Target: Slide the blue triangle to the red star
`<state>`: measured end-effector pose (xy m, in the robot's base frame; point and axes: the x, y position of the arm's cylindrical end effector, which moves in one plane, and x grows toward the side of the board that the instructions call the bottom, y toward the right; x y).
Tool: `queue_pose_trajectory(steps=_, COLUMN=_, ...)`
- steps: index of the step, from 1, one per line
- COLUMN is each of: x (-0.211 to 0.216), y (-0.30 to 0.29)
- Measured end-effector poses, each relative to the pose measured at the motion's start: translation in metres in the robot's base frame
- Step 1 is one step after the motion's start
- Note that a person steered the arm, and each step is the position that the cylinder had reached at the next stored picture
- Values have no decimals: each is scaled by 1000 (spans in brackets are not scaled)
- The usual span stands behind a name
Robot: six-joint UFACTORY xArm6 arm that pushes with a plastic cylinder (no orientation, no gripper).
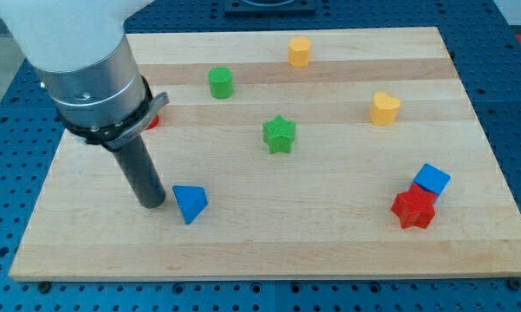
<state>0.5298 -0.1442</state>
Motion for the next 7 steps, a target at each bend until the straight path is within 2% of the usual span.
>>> queue_pose_trajectory(steps=2, x=36, y=40)
queue_pose_trajectory(steps=7, x=-57, y=72)
